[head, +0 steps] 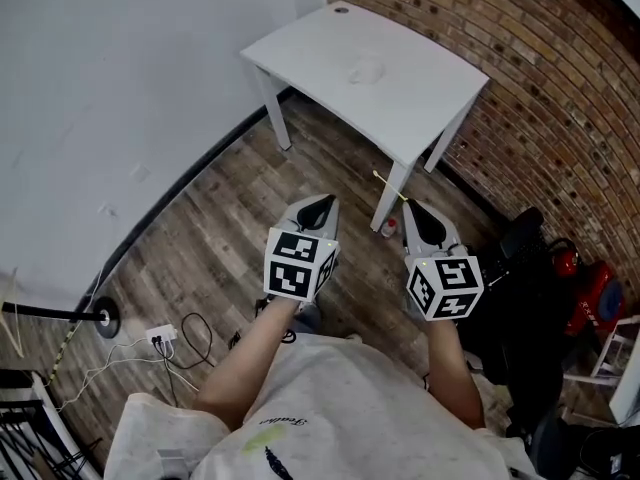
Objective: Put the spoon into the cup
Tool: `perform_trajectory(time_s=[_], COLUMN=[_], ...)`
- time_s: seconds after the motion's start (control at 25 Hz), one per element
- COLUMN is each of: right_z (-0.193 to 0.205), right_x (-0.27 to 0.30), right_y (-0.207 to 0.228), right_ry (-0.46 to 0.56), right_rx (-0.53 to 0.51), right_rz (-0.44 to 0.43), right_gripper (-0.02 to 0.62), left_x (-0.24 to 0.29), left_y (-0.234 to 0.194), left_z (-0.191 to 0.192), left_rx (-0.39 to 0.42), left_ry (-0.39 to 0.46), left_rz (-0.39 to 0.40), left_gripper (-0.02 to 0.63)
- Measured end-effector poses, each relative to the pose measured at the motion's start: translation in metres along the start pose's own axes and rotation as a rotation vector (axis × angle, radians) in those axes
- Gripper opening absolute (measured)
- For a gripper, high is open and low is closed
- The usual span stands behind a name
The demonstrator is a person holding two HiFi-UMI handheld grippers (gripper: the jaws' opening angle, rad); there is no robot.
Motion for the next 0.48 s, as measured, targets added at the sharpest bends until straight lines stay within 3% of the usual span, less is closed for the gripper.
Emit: perform_trajectory(time_s=[0.48], right_z=[-0.026], right_x=[0.1], right_y=[0.003], right_ry=[-0.029], right_rx=[-0.01], right_rz=[0.038], right_gripper=[0.015], left_x=[0.062], left_y=[-0.083], left_z=[-0.029], left_rx=[-0.021], left_ry=[0.0], left_rz=[0.053], left_gripper=[-0.008])
Point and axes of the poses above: the fingertips, and each gripper's own axes: x forward along the fingers, y to its right, z out of its underside, the point moved 7 cm from there along -x, backward along the fingers, and after that the axes turned 3 degrees about -z, right-handed, at the moved point
